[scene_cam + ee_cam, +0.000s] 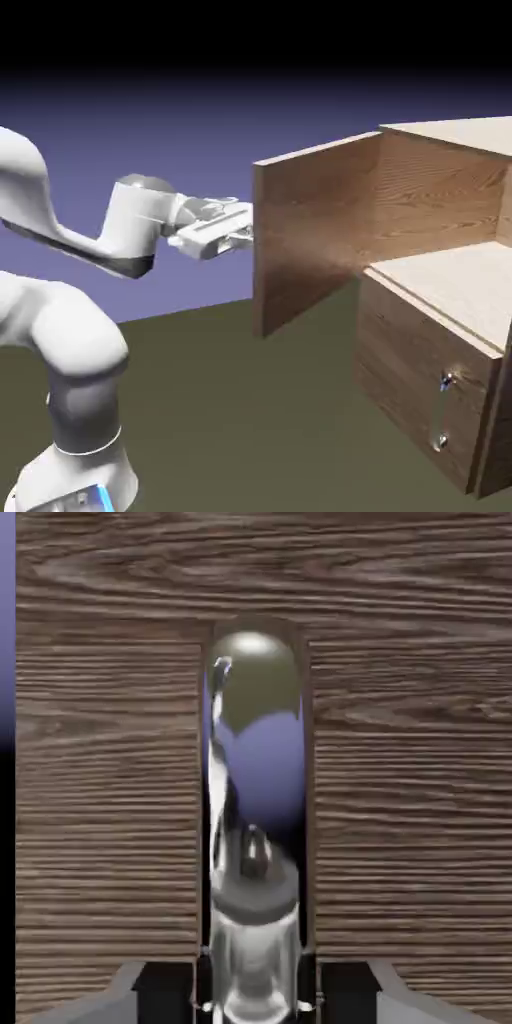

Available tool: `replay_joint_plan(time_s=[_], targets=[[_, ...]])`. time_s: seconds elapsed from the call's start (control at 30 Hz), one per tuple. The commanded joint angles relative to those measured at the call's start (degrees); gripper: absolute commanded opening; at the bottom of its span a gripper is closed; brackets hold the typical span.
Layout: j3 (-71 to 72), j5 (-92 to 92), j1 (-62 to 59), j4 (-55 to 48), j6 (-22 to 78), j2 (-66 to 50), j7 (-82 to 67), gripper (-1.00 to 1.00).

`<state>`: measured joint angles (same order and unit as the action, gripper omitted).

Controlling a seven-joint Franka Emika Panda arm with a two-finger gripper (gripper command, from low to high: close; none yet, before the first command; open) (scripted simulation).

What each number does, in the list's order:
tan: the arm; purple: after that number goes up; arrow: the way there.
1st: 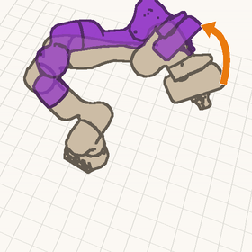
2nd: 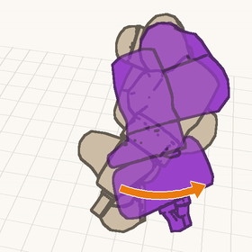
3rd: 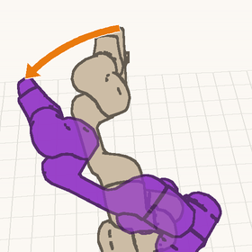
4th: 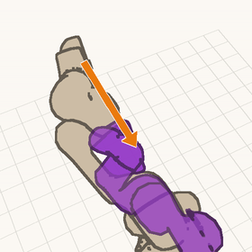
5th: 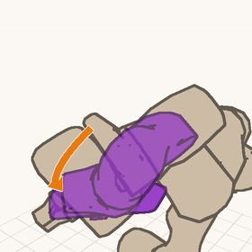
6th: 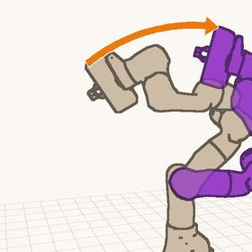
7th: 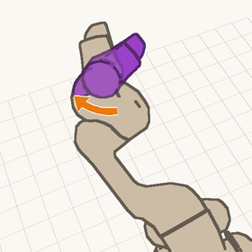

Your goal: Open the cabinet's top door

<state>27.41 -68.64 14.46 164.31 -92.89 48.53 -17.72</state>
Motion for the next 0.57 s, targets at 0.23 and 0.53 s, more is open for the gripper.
replay_joint_plan(time_s=[0.23,0.53], targets=[[14.5,13.1,-6.4,-15.4,18.6,-16.6,5.7,-1.0],[25.5,18.5,-14.1,-31.2,36.5,-34.0,14.1,-1.0]])
